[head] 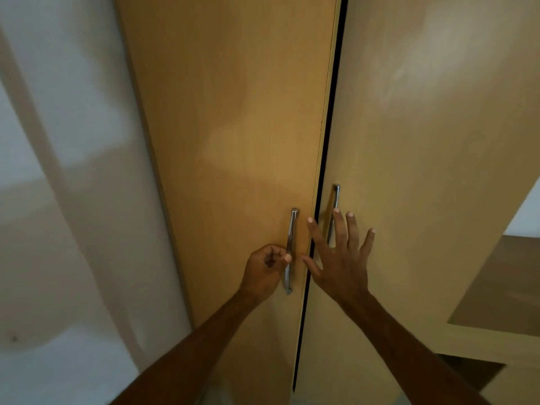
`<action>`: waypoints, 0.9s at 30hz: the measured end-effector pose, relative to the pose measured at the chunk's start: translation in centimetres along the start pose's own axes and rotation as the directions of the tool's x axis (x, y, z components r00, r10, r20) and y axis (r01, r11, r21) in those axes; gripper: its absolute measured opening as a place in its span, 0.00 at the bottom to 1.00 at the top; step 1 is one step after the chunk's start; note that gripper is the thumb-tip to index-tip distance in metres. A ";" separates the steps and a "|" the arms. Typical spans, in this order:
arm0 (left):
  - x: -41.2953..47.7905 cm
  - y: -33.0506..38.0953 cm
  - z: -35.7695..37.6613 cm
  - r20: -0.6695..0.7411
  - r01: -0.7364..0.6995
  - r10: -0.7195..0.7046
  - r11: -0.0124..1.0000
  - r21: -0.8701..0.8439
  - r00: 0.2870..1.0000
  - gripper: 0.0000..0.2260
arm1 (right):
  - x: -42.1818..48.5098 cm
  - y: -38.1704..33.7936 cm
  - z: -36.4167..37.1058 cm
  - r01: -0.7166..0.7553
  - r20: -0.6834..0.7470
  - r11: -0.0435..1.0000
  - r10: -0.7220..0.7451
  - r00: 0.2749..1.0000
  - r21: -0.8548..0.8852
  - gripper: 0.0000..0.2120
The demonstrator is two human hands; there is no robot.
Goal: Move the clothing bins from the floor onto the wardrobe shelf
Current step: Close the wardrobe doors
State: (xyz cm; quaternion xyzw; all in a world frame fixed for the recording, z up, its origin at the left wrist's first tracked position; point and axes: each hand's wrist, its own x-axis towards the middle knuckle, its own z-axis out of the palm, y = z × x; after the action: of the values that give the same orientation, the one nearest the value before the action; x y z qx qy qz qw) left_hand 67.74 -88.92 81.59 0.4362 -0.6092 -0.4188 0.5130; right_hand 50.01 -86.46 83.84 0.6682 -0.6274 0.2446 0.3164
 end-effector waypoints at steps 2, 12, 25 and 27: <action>1.4 -0.3 0.7 -0.002 0.001 -0.001 1.000 0.002 1.000 0.01 | 1.0 0.7 0.8 -0.017 0.036 1.000 0.016 0.999 0.025 0.40; 8.0 -1.8 4.3 -0.055 -0.032 0.031 0.999 -0.012 0.998 0.01 | 5.7 3.2 5.5 -0.060 0.072 0.997 0.057 0.996 0.041 0.44; 11.3 -2.6 5.7 -0.109 -0.067 0.068 0.998 0.005 0.992 0.02 | 8.2 4.8 8.7 -0.034 0.019 0.999 0.034 0.999 -0.024 0.44; 11.5 -2.7 5.7 -0.110 -0.076 0.078 0.997 0.017 0.991 0.01 | 8.3 4.7 8.9 -0.032 0.010 0.999 0.033 0.999 -0.034 0.44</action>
State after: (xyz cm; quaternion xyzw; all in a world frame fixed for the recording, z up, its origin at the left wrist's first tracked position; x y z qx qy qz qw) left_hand 61.26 -100.37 81.27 0.4383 -0.5989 -0.3698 0.5590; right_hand 45.48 -98.62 84.34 0.6539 -0.6439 0.2355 0.3201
